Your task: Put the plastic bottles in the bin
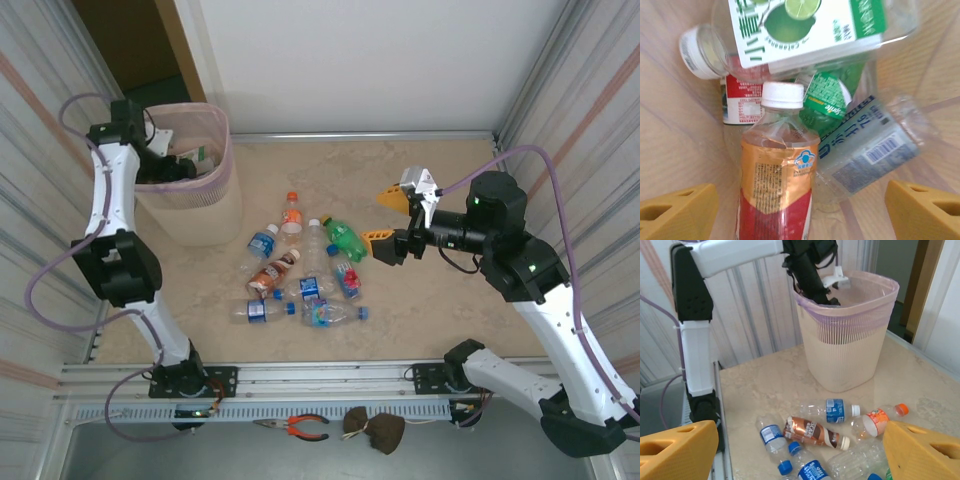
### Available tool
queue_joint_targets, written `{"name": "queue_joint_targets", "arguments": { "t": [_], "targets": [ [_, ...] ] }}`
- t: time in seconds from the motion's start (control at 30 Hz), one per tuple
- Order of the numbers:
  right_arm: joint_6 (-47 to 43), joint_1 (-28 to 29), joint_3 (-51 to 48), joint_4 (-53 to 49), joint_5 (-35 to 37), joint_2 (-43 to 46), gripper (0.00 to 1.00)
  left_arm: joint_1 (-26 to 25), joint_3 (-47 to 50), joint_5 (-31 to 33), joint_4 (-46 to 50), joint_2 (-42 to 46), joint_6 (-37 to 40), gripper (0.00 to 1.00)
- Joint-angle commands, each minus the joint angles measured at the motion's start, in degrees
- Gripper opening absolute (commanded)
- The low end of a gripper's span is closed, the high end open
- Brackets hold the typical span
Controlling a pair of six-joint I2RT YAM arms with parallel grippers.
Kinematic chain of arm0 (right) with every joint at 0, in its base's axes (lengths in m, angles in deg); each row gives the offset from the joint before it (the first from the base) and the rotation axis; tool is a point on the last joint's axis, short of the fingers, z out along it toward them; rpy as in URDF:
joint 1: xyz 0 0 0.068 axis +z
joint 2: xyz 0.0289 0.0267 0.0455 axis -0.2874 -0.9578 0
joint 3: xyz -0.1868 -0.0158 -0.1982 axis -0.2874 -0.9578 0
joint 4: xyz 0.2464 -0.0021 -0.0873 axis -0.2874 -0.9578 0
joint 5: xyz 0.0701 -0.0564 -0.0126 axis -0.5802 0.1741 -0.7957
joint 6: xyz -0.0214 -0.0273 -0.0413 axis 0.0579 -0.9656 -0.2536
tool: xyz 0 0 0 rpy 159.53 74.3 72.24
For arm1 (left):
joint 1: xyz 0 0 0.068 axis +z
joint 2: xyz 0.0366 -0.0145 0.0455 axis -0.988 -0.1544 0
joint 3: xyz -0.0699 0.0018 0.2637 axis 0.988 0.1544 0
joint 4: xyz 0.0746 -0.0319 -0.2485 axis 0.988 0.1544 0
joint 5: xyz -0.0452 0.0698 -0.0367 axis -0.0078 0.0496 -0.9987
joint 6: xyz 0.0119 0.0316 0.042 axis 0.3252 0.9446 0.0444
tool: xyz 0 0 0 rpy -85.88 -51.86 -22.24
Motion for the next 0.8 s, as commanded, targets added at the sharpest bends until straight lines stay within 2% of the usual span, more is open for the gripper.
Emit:
{"name": "queue_joint_targets", "arguments": {
  "t": [0.0,0.17,0.53,0.77],
  "targets": [
    [-0.12,0.10,0.83,-0.29,-0.48,1.18,0.85,0.48,-2.49,-2.22,1.91,3.20,-0.43,0.87],
    [0.30,0.11,0.57,0.00,-0.17,1.27,0.84,0.48,-2.42,-4.52,1.54,6.19,-0.85,0.84],
    [0.78,0.37,-0.14,-0.16,0.67,0.30,0.83,0.11,-0.53,-16.34,-2.20,15.53,-4.90,0.78],
    [0.78,0.46,-0.30,0.17,0.77,-0.03,0.82,-6.44,-0.50,-15.18,-0.53,21.31,-5.19,0.77]
  ]
}}
